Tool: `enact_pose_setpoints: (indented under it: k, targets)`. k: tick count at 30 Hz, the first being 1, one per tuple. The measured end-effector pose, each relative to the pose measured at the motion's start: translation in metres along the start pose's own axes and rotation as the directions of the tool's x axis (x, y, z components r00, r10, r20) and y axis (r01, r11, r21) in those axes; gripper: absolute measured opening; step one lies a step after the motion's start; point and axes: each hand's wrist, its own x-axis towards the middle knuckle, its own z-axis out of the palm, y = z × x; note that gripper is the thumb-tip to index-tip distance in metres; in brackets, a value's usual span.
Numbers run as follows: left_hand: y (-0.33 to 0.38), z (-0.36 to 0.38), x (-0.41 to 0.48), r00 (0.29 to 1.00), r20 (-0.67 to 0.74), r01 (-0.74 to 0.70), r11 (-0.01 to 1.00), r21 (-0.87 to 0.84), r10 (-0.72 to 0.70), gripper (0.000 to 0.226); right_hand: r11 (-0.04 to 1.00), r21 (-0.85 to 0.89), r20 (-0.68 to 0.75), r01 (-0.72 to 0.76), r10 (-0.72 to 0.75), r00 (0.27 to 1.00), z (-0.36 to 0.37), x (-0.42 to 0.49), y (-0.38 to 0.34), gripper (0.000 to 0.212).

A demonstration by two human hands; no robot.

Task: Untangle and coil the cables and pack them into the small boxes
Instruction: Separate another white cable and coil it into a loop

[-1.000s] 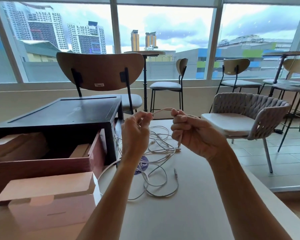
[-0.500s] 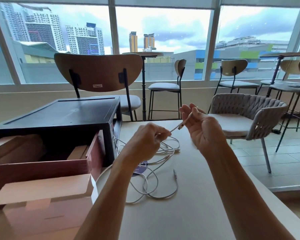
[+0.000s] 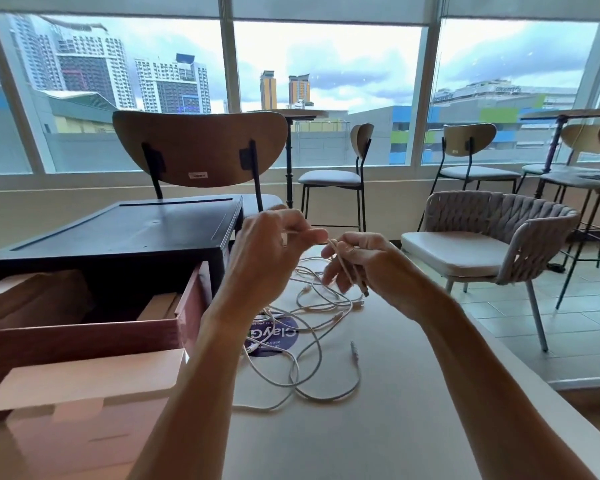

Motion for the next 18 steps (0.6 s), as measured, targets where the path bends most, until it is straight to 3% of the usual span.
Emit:
enact_pose_setpoints:
  k: [4, 10, 18]
  targets:
    - [-0.008, 0.003, -0.001, 0.994, -0.101, 0.047, 0.999, 0.000, -0.047, 0.039, 1.000, 0.027, 0.104, -0.002, -0.001, 0.995, -0.001, 0.000, -0.004, 0.031]
    - [-0.008, 0.010, -0.003, 0.987, -0.144, 0.064, 0.997, -0.048, -0.070, 0.032, 0.972, 0.233, 0.275, -0.011, -0.055, 0.960, -0.003, -0.005, -0.007, 0.029]
    - [-0.014, 0.021, -0.005, 0.983, -0.062, 0.170, 0.984, -0.054, -0.173, 0.025, 0.775, 0.615, 0.272, -0.147, -0.033, 0.962, -0.003, -0.003, -0.011, 0.027]
